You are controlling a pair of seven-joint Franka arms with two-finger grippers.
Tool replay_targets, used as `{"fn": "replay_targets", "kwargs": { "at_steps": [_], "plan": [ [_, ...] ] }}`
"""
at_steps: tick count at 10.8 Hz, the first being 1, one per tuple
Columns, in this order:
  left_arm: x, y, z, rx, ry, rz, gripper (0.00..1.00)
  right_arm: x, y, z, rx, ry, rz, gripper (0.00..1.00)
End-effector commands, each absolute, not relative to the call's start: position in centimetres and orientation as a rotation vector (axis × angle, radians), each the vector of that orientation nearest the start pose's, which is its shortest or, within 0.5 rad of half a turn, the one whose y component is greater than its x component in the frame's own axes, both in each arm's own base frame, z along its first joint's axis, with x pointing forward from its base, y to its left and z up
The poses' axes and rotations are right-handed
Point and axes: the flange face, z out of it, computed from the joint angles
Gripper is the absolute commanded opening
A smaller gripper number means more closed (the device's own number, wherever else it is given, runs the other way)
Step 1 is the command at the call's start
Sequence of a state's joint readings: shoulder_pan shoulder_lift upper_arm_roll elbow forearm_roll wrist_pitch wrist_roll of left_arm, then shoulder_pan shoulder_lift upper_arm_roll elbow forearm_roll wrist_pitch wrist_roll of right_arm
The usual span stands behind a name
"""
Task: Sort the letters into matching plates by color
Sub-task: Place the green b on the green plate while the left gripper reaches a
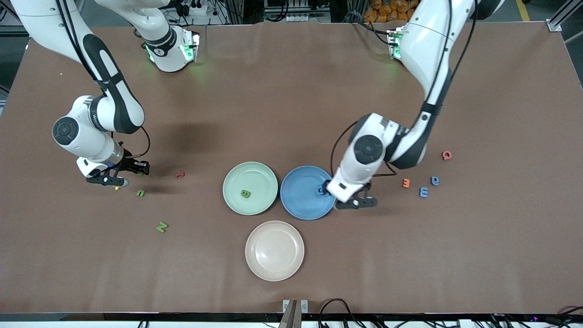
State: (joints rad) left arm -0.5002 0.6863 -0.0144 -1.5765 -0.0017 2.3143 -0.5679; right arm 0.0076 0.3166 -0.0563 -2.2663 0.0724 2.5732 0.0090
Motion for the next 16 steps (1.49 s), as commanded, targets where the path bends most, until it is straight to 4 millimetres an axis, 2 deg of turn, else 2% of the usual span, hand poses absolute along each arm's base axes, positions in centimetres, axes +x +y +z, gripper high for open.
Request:
{"fn": "replay_targets", "kwargs": {
  "at_steps": [1, 4, 6, 7, 9, 10, 12, 13, 16],
  "plan": [
    [63.7, -27.9, 25.2, -3.150, -0.068, -0.023, 1.00, 55.3, 1.0, 24.1, -3.098, 0.259, -0.035, 0.37],
    [64.3, -20.1, 25.0, -3.139, 0.029, 0.018, 1.00, 57.3, 6.2, 26.3, -3.067, 0.326, -0.020, 0.37],
    [63.0, -15.8, 24.2, -3.137, 0.082, 0.025, 1.00, 58.0, 10.1, 26.9, -3.061, 0.310, -0.046, 0.37],
    [61.9, -13.0, 24.5, -3.134, 0.084, 0.042, 1.00, 58.5, 12.6, 27.1, -3.055, 0.311, -0.062, 0.37],
    [60.6, -7.8, 24.7, -3.125, 0.134, 0.080, 1.00, 59.6, 17.6, 27.0, -3.041, 0.326, -0.086, 0.37],
    [60.4, -5.8, 24.3, -3.117, 0.152, 0.094, 1.00, 60.0, 19.7, 26.6, -3.036, 0.335, -0.090, 0.37],
    [59.6, -4.1, 23.5, -3.085, 0.192, 0.096, 1.00, 60.5, 23.8, 25.1, -3.032, 0.341, -0.085, 0.37],
    [58.7, -3.9, 22.8, -3.083, 0.198, 0.084, 1.00, 60.7, 25.5, 24.3, -3.028, 0.360, -0.083, 0.37],
    [56.0, -1.9, 20.2, -3.101, 0.153, -0.047, 1.00, 60.6, 29.5, 22.7, -3.019, 0.388, -0.036, 0.37]
  ]
}}
